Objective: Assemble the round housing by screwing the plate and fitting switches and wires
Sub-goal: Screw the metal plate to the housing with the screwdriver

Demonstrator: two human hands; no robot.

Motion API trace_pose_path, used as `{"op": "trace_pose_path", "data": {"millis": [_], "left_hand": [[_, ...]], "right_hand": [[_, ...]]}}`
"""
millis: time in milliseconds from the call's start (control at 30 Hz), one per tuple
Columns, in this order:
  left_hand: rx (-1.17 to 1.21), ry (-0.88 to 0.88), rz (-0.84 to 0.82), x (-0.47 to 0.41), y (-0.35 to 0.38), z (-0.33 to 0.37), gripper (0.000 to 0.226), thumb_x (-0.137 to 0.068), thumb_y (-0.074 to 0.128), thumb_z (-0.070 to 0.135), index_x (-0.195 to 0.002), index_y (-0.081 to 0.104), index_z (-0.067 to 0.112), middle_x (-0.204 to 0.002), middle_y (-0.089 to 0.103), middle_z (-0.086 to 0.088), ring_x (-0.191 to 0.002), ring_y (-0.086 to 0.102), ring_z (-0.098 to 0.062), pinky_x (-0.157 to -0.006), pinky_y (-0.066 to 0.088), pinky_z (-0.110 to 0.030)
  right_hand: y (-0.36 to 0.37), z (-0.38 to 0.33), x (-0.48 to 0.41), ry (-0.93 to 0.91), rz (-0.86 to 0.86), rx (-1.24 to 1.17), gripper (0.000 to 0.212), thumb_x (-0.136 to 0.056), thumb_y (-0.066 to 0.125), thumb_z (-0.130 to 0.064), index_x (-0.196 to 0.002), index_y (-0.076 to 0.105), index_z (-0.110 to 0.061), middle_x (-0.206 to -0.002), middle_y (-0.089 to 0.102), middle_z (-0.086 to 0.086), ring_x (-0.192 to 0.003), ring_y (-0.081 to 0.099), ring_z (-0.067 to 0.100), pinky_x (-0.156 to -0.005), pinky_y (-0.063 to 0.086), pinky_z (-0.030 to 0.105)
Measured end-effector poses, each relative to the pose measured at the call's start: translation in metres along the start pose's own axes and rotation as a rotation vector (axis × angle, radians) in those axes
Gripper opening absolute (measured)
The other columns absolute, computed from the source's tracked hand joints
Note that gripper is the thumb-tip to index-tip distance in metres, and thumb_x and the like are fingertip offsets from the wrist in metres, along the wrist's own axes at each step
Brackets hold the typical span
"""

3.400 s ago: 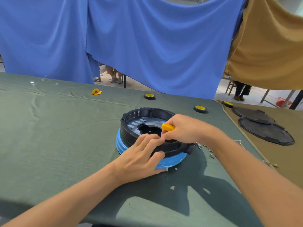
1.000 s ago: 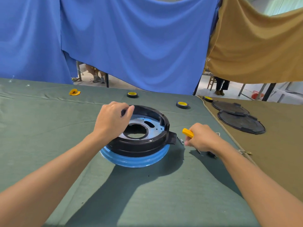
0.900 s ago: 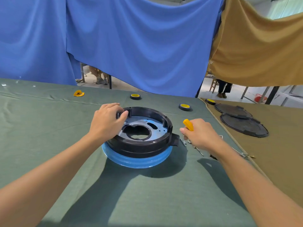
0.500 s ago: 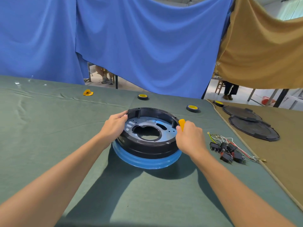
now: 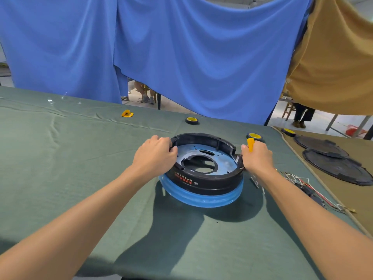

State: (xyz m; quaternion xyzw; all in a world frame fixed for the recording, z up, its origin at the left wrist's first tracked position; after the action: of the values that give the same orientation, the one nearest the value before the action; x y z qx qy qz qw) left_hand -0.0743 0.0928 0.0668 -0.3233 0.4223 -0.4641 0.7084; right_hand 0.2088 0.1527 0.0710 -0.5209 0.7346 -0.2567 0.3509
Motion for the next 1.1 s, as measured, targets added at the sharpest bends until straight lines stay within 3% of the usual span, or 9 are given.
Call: {"op": "trace_pose_path", "data": {"millis": [133, 333, 500, 600, 667, 767, 833, 933, 1100], "left_hand": [[0.090, 0.140, -0.063, -0.013, 0.013, 0.009, 0.049, -0.104, 0.037, 0.041, -0.147, 0.042, 0.018, -0.162, 0.023, -0.007, -0.150, 0.013, -0.021, -0.119, 0.017, -0.040], [0.290, 0.158, -0.243, -0.007, 0.047, 0.010, 0.046, -0.107, 0.027, 0.036, -0.149, 0.039, 0.022, -0.166, 0.004, -0.002, -0.151, -0.008, -0.012, -0.118, 0.000, -0.028], [0.080, 0.114, -0.131, -0.003, 0.046, 0.010, 0.048, -0.104, 0.020, 0.044, -0.136, 0.054, 0.033, -0.166, 0.010, -0.003, -0.152, -0.003, -0.012, -0.119, -0.002, -0.037], [0.075, 0.094, -0.077, -0.001, 0.046, 0.011, 0.053, -0.104, 0.020, 0.046, -0.126, 0.063, 0.026, -0.164, 0.020, -0.003, -0.151, 0.003, -0.012, -0.119, 0.001, -0.038], [0.092, 0.104, -0.069, -0.002, 0.045, 0.011, 0.055, -0.104, 0.020, 0.047, -0.123, 0.066, 0.025, -0.162, 0.026, 0.000, -0.151, 0.005, -0.011, -0.119, 0.000, -0.037], [0.111, 0.134, -0.080, -0.004, 0.043, 0.012, 0.054, -0.105, 0.021, 0.045, -0.124, 0.066, 0.025, -0.158, 0.033, 0.003, -0.150, 0.009, -0.010, -0.119, -0.002, -0.034], [0.142, 0.168, -0.085, -0.003, 0.041, 0.013, 0.050, -0.106, 0.024, 0.042, -0.124, 0.067, 0.023, -0.156, 0.037, 0.002, -0.150, 0.013, -0.010, -0.121, -0.003, -0.038], [0.137, 0.237, -0.025, 0.002, 0.030, 0.011, 0.046, -0.106, 0.029, 0.038, -0.114, 0.071, 0.022, -0.150, 0.046, 0.005, -0.148, 0.022, -0.008, -0.119, -0.006, -0.045], [0.186, 0.305, 0.046, 0.011, 0.019, 0.006, 0.038, -0.106, 0.036, 0.032, -0.118, 0.070, 0.021, -0.136, 0.059, 0.012, -0.140, 0.036, -0.002, -0.113, -0.003, -0.033]], "right_hand": [[-0.008, -0.004, 0.028, -0.017, 0.126, 0.045, 0.027, -0.102, 0.041, -0.027, -0.093, 0.052, -0.004, -0.095, 0.056, 0.016, -0.100, 0.051, 0.037, -0.071, 0.031, 0.037], [0.008, -0.017, 0.041, -0.105, 0.108, 0.073, 0.028, -0.103, 0.040, -0.026, -0.104, 0.053, -0.002, -0.105, 0.059, 0.016, -0.101, 0.052, 0.034, -0.073, 0.034, 0.036], [0.016, -0.024, 0.016, -0.166, 0.007, 0.043, 0.030, -0.103, 0.042, -0.025, -0.076, 0.039, -0.011, -0.078, 0.049, 0.006, -0.089, 0.048, 0.034, -0.069, 0.031, 0.035], [0.007, -0.044, 0.017, -0.307, 0.078, 0.209, 0.022, -0.102, 0.043, -0.026, -0.093, 0.050, -0.007, -0.099, 0.057, 0.013, -0.096, 0.049, 0.035, -0.072, 0.032, 0.037], [0.002, -0.064, 0.027, -0.466, 0.084, 0.260, 0.018, -0.102, 0.046, -0.027, -0.094, 0.048, -0.011, -0.095, 0.057, 0.009, -0.089, 0.051, 0.032, -0.068, 0.034, 0.037], [0.014, -0.095, 0.054, -0.649, -0.256, 0.071, 0.022, -0.099, 0.053, -0.029, -0.080, 0.044, -0.021, -0.072, 0.051, -0.005, -0.066, 0.048, 0.017, -0.057, 0.035, 0.031], [0.018, -0.111, 0.073, -0.723, -0.386, 0.066, 0.019, -0.095, 0.060, -0.028, -0.078, 0.053, -0.023, -0.072, 0.056, -0.008, -0.068, 0.051, 0.010, -0.060, 0.038, 0.029], [0.021, -0.124, 0.085, -0.745, -0.470, 0.050, 0.008, -0.090, 0.067, -0.024, -0.083, 0.069, -0.021, -0.078, 0.066, -0.007, -0.077, 0.060, 0.011, -0.070, 0.049, 0.028], [0.033, -0.128, 0.091, -0.757, -0.560, 0.116, 0.010, -0.090, 0.067, -0.015, -0.092, 0.075, -0.021, -0.075, 0.063, -0.019, -0.071, 0.059, -0.003, -0.065, 0.042, 0.010]]}}
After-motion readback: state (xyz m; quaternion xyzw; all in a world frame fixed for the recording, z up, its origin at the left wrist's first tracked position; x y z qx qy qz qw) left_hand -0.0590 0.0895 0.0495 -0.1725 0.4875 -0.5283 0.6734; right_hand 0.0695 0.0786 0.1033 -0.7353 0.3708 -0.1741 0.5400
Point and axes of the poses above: each hand's wrist, its own x-axis away from the middle knuckle, its own y-axis out of the palm, z = x × y, the point moved 9 cm from there along -x, towards the middle knuckle
